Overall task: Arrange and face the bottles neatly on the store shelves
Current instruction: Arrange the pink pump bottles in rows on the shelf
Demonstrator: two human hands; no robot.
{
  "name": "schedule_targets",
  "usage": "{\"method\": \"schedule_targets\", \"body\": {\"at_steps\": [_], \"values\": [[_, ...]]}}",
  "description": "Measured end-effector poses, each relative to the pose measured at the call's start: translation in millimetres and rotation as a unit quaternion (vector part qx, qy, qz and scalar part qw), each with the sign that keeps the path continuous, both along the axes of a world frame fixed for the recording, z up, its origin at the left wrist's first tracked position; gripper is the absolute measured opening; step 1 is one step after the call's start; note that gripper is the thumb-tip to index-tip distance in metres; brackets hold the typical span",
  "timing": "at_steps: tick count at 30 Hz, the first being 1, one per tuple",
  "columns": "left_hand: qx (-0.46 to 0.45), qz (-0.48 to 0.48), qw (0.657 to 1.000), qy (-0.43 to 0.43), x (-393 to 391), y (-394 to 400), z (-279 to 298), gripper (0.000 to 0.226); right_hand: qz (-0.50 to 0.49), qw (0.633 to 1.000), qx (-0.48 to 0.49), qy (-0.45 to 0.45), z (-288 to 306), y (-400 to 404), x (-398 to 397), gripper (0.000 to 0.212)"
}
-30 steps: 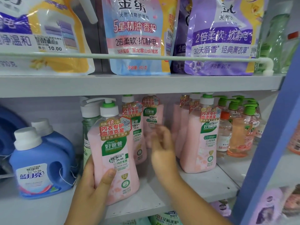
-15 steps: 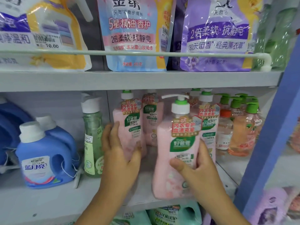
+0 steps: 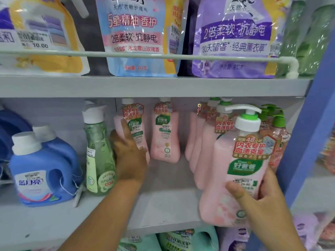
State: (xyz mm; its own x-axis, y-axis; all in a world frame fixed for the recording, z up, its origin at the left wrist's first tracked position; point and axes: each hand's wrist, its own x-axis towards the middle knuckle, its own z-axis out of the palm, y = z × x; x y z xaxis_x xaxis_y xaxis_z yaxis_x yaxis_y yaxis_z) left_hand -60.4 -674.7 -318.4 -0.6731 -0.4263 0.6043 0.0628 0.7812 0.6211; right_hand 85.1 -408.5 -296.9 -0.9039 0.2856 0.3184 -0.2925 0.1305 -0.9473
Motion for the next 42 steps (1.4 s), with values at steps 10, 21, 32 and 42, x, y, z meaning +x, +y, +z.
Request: {"method": "schedule_targets", "body": {"at_steps": [10, 21, 32, 42], "values": [[-0.103, -0.125, 0.969, 0.189, 14, 29, 20, 0.055, 0.011, 1.0, 0.011, 0.014, 3, 5, -4, 0.085], [0.208, -0.125, 0.97, -0.03, -64, 67, -3, 0.115, -0.007, 1.0, 0.007, 0.007, 2, 3, -4, 0.068], [0.047, -0.061, 0.995, 0.057, -72, 72, -17, 0.103, -0.004, 1.0, 0.013, 0.01, 2, 4, -6, 0.072], [0.104, -0.093, 0.99, 0.005, -54, 79, -13, 0.097, 0.034, 0.999, 0.005, 0.014, 7, 2, -2, 0.063]]}}
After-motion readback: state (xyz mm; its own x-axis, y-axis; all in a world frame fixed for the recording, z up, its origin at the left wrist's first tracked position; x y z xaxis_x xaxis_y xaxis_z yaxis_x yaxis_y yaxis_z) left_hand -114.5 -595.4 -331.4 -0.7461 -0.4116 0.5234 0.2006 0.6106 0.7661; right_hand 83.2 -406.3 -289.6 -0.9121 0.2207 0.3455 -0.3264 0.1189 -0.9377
